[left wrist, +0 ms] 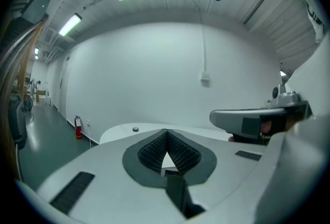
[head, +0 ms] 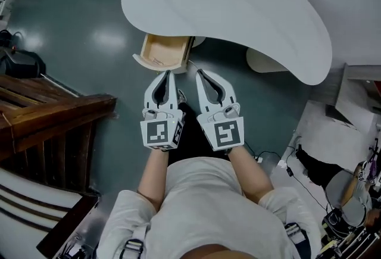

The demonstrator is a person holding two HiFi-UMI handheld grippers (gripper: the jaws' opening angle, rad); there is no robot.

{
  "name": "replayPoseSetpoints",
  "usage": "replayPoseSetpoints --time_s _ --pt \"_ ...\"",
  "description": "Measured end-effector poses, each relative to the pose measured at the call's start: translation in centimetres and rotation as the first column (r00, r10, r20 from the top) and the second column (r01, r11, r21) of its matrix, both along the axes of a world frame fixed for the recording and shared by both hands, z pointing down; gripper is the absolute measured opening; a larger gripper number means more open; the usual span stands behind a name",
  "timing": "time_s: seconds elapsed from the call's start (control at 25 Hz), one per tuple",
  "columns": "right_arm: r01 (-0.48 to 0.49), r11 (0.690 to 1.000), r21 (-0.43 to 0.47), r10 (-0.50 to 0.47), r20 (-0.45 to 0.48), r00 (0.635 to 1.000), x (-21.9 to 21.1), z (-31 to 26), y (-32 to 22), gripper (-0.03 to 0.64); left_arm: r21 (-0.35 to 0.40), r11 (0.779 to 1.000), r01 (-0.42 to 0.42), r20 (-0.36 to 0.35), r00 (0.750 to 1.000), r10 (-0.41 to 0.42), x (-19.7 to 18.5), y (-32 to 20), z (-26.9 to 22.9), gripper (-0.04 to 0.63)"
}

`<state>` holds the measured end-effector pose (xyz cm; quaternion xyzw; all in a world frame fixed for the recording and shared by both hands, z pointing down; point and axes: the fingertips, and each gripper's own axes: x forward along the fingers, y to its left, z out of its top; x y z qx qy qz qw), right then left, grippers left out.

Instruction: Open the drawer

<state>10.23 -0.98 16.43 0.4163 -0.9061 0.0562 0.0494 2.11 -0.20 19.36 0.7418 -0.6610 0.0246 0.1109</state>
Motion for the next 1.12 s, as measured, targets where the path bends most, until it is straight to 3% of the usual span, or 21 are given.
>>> replayPoseSetpoints --time_s 0.24,0.36,0.6,1.12 --pt "-0.018 0.997 0.069 0.018 0.009 1.0 1.8 -4.2 0.7 0.014 0.072 0.997 -0.025 0.013 1.0 0.024 2.0 0.0 -6.3 0.006" --pt "-0.029 0.995 0.098 0.028 0.009 1.0 2.3 -5.7 0.8 0.012 0.084 0.995 -0.049 0.053 0.998 0.045 2.8 -0.1 -7.9 0.006" --pt "-0.06 0.99 0.129 0.056 0.034 0.998 3.6 -7.8 0.4 0.014 0.091 0.991 -0.102 0.086 0.992 0.094 5.0 -0.6 -9.2 0.006" --pt "-0.094 0.984 0.15 0.093 0.016 0.996 5.9 -9.3 -0.2 0.012 0.128 0.979 -0.162 0.088 0.985 0.151 8.1 -1.0 -11.3 0.005"
